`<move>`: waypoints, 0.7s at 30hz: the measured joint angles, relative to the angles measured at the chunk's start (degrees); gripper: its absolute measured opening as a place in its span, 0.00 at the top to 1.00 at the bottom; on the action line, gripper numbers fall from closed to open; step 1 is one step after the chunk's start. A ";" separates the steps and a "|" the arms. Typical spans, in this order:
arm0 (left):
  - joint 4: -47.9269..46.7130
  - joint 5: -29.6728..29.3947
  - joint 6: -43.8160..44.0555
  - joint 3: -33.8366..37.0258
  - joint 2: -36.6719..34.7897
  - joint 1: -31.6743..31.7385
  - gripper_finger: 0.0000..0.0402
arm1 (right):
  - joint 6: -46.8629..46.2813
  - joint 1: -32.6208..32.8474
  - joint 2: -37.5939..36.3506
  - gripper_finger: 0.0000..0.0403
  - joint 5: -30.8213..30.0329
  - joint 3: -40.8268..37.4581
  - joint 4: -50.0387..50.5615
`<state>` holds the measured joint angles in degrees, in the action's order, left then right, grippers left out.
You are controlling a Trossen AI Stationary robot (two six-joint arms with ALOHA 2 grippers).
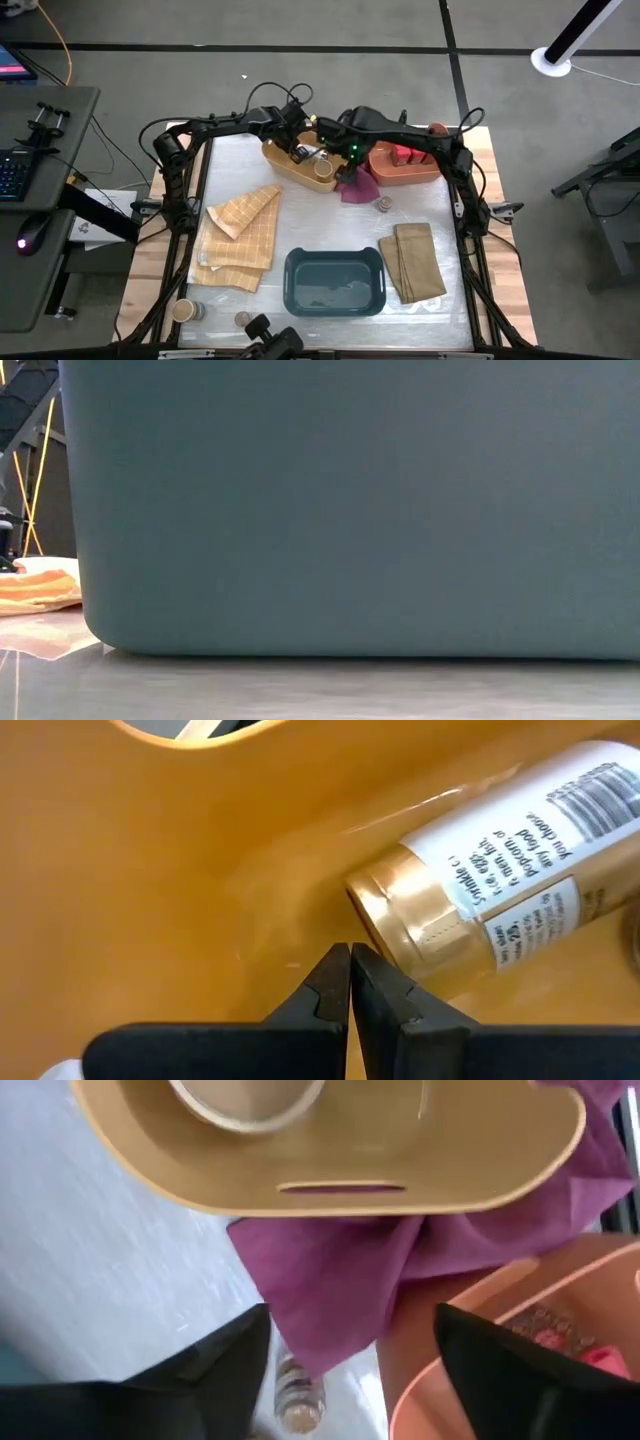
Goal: Sort spices by type
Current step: Put the right brown seasoning bottle into the yellow bin
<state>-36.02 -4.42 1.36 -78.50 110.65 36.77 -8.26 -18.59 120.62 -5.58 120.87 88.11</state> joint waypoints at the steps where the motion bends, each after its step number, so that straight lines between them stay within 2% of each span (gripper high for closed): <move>1: 0.03 0.26 -0.13 0.02 -0.12 0.10 1.00 | 0.72 0.18 -0.01 0.36 -0.07 -0.23 -0.67; 4: -0.08 1.22 -0.43 0.02 -0.15 0.48 1.00 | 2.28 0.34 -0.17 0.58 -1.37 -2.65 -2.83; 8: -0.57 2.37 -1.06 0.02 -0.26 0.79 1.00 | 2.35 -0.03 -0.04 0.93 -2.74 -7.42 -3.76; 9: -0.65 2.41 -1.43 0.02 -0.26 0.77 1.00 | 2.33 -0.10 -0.04 0.96 -2.46 -8.28 -3.96; 13: -0.70 2.44 -1.63 0.02 -0.26 0.79 1.00 | 2.32 -0.04 -0.04 0.93 -2.34 -10.63 -7.43; 17: -0.87 2.46 -3.58 0.02 -0.26 0.77 1.00 | 2.78 -0.01 -0.07 0.99 -2.29 -13.01 -11.11; 21: -0.86 3.76 -5.08 0.02 -0.31 0.77 1.00 | 3.38 -0.15 -0.07 0.98 -1.66 -13.98 -13.28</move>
<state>-36.88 -0.65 -3.72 -78.48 110.34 37.54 -4.88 -18.74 120.55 -7.24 106.89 74.82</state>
